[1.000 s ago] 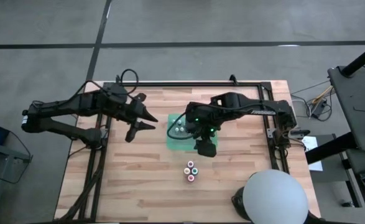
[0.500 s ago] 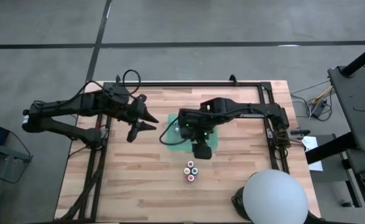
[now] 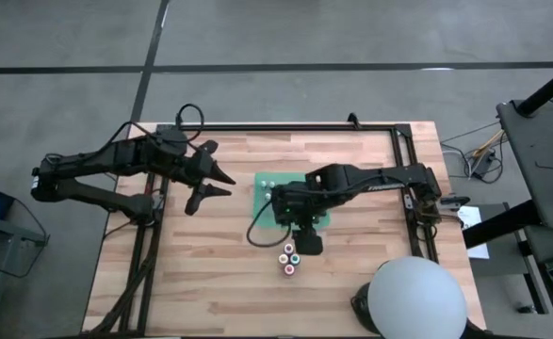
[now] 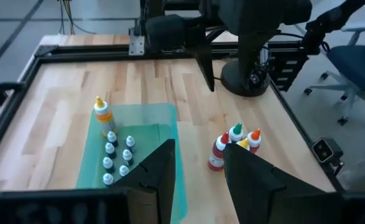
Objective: Pick & Place food coloring
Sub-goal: Put the big red food coloring bottle into the green container
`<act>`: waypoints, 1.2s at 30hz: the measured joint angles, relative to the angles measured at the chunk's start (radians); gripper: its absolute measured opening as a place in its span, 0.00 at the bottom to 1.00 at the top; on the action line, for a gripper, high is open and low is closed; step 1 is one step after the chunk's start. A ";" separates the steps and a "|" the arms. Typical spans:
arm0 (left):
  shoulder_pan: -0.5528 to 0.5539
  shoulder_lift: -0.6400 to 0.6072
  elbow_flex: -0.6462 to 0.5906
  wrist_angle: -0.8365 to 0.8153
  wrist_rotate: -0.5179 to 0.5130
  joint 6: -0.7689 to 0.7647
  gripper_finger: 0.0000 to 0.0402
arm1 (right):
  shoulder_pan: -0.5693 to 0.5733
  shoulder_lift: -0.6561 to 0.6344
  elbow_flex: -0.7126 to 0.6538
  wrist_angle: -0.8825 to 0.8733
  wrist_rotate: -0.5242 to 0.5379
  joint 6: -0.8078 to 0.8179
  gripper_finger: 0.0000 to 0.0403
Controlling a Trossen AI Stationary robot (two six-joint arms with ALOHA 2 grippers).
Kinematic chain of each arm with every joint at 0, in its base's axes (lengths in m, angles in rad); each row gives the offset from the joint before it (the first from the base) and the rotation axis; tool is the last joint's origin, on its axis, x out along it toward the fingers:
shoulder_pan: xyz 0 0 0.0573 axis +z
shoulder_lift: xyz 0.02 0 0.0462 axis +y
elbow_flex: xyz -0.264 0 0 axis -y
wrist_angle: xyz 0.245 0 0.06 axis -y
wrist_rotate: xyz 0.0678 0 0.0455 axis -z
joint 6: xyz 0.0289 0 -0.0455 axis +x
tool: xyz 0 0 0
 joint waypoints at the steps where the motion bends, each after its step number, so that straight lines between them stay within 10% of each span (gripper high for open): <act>1: 0.000 -0.003 0.000 0.000 0.000 0.010 0.27 | 0.008 0.000 0.000 0.009 0.013 0.018 0.53; 36: 0.000 -0.017 0.000 0.000 -0.001 0.059 0.27 | 0.046 0.002 -0.336 0.294 0.006 0.033 0.53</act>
